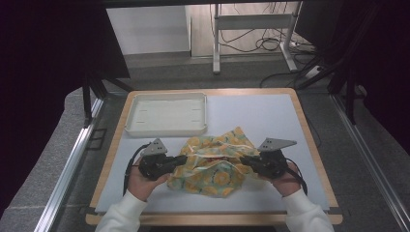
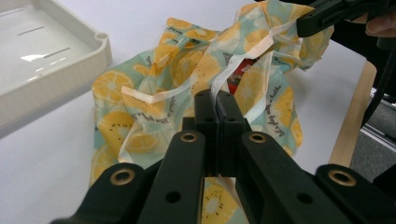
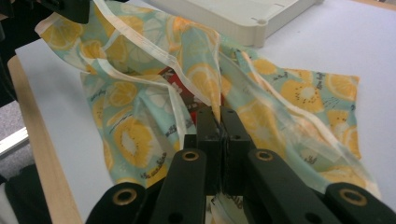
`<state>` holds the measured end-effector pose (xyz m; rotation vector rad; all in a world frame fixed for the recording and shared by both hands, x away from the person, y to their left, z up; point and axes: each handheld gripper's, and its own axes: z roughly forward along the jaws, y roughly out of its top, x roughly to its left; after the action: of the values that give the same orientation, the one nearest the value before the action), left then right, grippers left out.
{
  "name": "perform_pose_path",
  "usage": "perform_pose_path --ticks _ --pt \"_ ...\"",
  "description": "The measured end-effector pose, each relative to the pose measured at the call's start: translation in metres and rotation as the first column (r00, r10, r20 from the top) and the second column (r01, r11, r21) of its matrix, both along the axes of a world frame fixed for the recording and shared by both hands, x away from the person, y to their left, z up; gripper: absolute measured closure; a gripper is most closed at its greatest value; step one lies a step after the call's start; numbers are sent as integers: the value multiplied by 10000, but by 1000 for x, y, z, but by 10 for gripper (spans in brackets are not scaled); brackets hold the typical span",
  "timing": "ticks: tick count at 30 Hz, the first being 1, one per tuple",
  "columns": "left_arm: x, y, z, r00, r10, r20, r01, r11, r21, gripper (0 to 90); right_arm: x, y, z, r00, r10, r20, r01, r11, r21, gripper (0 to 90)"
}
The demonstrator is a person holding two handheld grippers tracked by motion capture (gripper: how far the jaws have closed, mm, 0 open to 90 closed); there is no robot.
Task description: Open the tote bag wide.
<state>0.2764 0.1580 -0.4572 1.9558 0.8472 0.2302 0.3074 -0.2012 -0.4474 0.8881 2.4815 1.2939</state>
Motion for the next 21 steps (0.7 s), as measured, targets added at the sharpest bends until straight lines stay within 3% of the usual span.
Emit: perform_pose_path --ticks 21 --pt "-10 4 -14 9994 -128 -326 129 9999 52 900 -15 -1 -13 9994 263 -222 -268 9994 -201 872"
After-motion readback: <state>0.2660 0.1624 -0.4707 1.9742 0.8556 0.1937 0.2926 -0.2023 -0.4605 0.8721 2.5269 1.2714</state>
